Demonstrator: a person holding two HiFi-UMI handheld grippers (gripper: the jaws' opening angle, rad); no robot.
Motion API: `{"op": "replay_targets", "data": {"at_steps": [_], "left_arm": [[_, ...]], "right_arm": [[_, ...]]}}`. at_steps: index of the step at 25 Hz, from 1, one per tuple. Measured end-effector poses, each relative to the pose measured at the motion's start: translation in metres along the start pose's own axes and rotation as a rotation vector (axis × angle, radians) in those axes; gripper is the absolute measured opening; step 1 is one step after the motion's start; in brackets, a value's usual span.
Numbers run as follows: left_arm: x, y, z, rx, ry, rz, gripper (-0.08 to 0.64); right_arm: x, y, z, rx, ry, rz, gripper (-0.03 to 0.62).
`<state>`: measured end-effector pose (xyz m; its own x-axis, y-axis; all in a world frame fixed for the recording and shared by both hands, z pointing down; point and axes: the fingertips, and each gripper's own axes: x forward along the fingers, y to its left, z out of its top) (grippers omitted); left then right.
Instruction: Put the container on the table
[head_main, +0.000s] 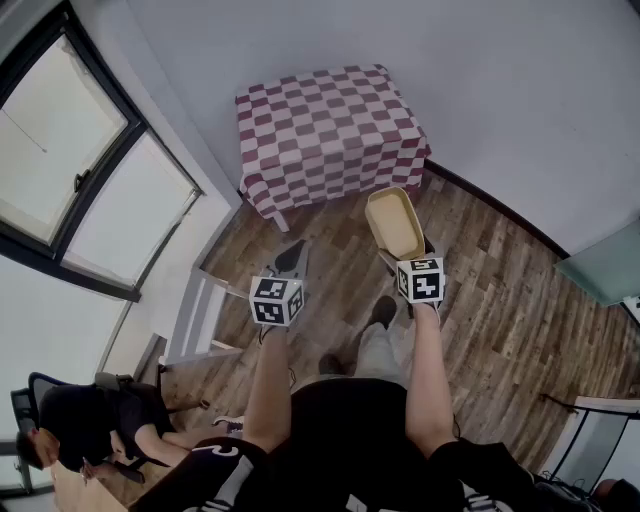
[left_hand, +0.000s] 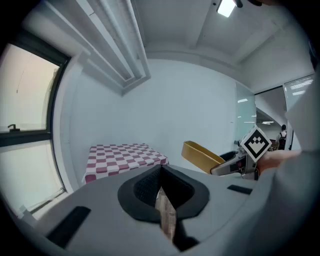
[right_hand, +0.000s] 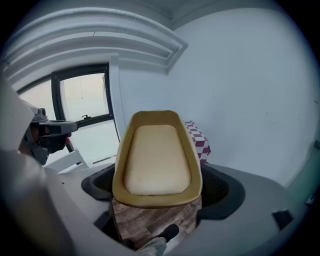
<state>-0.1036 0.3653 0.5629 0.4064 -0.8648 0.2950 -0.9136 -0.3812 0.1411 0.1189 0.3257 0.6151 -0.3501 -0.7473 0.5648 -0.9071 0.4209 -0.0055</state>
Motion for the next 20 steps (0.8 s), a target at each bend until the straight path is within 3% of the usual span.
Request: {"op": "replay_targets", "data": {"at_steps": [20], "left_arm": [[0.148, 0.024, 0.06, -0.009, -0.005, 0.001, 0.025]], "right_arm": [[0.086, -0.114, 0.063, -0.004, 0.039, -0.016, 0.505]]}}
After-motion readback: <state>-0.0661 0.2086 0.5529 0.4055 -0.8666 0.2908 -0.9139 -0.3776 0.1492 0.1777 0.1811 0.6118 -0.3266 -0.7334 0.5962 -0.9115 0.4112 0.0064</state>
